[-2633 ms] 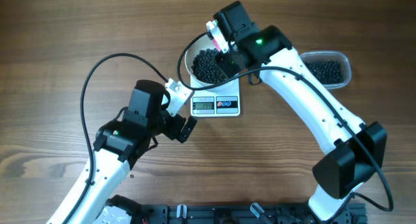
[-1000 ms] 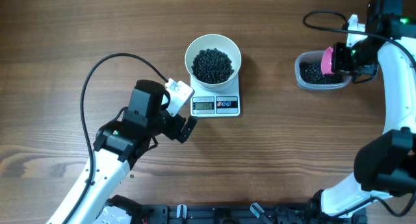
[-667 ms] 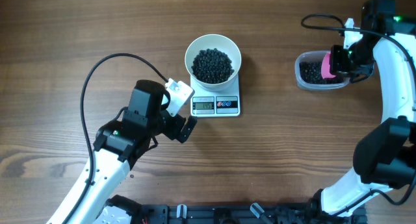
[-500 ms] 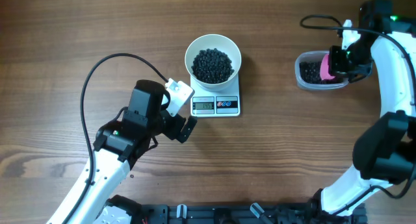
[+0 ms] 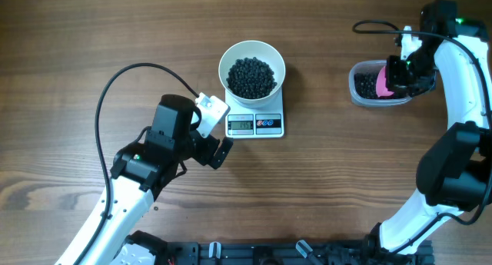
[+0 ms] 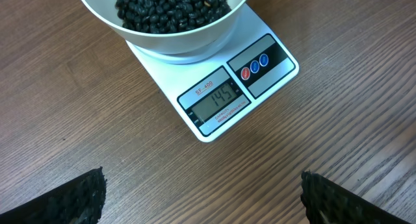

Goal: Scoop item into bowl and weigh 150g on scale
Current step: 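Dip the scoop into the black beans with the right gripper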

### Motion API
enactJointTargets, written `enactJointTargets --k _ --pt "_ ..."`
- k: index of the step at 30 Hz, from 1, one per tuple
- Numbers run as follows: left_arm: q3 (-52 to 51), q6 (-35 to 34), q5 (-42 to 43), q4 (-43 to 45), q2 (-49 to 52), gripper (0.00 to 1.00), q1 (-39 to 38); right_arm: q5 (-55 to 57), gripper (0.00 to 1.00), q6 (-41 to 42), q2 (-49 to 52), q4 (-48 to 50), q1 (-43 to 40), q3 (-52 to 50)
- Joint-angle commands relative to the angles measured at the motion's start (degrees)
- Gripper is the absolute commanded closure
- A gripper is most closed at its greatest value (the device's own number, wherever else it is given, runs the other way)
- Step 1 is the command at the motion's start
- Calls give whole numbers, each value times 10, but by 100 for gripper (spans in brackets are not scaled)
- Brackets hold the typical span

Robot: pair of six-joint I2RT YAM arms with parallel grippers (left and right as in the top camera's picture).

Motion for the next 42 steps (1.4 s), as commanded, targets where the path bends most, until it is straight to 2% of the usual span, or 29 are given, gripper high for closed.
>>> enactJointTargets --k 1,16,24,42 --pt "-2 5 3 0 2 0 2 3 96 -6 10 4 0 -10" --pt "-2 5 3 0 2 0 3 -35 96 -6 10 9 0 -46" --pt "-2 5 3 0 2 0 3 -144 96 -38 10 14 0 -46" --pt "-2 5 3 0 2 0 2 -83 96 1 4 7 -57 -19"
